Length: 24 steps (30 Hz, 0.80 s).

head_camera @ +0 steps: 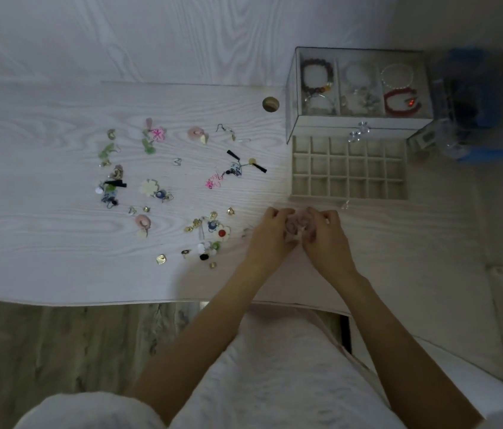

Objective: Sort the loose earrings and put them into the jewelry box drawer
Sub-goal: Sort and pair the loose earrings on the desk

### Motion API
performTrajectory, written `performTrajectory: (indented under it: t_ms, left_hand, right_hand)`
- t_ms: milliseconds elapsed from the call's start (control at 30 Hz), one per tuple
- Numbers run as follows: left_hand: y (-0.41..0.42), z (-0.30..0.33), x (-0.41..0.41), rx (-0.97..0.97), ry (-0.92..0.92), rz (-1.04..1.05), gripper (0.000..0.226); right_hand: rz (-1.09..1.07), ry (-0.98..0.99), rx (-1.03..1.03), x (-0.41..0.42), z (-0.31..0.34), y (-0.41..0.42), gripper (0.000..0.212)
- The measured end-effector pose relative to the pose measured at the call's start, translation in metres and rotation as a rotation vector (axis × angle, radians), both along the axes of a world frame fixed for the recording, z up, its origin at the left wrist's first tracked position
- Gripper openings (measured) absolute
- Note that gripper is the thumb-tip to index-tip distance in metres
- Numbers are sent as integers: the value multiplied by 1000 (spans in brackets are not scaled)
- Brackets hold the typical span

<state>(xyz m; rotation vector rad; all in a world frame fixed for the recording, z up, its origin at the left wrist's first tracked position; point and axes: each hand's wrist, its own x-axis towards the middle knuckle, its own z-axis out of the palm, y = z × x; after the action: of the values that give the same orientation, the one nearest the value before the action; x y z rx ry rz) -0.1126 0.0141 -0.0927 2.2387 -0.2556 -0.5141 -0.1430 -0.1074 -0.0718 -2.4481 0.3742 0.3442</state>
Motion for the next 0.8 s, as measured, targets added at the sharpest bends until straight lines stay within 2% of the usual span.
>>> performTrajectory:
  t_ms: [67,133,233,300,400,467,600,800]
  left_hand:
    - [12,7,1,4,6,-21,45]
    - [38,18,3,-10,-89,10,34]
    - [95,33,4,-13,-310,129,23]
    - [135,32,1,75,-371,309,25]
    - [183,17,-6,215,-330,570,24]
    - [200,6,-8,274,-259,661,33]
    - [211,-7,-6,247,-139,748,49]
    - [208,-15,7,262,-95,768,44]
  right_hand:
    - [123,-20,-144,0,12,-2,47]
    - [221,-111,-241,9,28,3,35]
    - [374,-220,-194,41,44,26,29]
    - [484,-237,-145,73,41,49,29]
    - [604,-264,-134,121,26,88,29]
    - [645,-283,-182,151,13,108,32]
    - [659,-322,-342,200,-7,136,42]
    - [698,-262,-448,212,-25,153,50]
